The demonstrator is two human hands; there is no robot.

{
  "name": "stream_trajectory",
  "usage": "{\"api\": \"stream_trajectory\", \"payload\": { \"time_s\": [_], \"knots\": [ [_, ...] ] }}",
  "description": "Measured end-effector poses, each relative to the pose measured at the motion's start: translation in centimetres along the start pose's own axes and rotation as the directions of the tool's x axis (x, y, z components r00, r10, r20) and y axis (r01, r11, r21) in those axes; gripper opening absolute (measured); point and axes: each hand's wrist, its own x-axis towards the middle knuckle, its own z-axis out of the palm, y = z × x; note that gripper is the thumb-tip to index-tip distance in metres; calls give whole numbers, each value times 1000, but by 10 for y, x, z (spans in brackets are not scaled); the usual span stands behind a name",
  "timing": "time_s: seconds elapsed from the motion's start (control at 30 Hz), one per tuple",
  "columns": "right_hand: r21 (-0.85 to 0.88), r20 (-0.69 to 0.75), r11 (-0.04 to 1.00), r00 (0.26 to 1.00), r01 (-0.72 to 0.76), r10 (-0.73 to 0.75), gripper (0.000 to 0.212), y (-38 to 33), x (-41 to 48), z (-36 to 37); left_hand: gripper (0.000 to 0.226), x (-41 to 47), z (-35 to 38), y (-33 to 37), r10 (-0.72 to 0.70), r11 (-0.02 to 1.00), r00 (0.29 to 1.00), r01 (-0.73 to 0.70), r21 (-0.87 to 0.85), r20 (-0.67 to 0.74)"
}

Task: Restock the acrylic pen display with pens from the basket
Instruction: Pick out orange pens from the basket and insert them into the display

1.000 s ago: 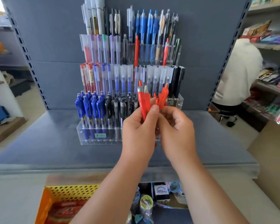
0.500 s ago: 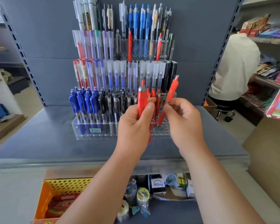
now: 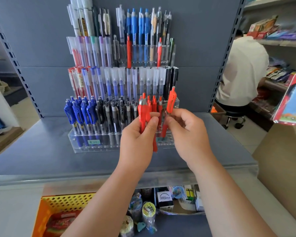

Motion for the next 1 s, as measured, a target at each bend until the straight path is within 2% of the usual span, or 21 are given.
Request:
{"api": "stream_trajectory", "payload": {
  "time_s": [0.33, 0.63, 0.87, 1.0],
  "knots": [
    [-74, -66, 997, 997, 39, -44, 15, 3, 7, -5, 15, 3, -3, -2, 7, 1000, 1000, -7, 1, 1],
    [-168, -103, 975, 981, 146, -164, 13, -1, 29, -3, 7, 2, 0, 2, 56, 996, 998, -59, -73, -42],
    [-255, -172, 960, 971, 120, -167, 11, 9, 32, 2, 9, 7, -4, 2, 38, 992, 996, -48, -120, -86],
    [-317, -157, 940, 970, 127, -184, 9, 8, 32, 2, 12, 9, -7, 0, 7, 991, 996, -19, -131, -92]
  ]
}}
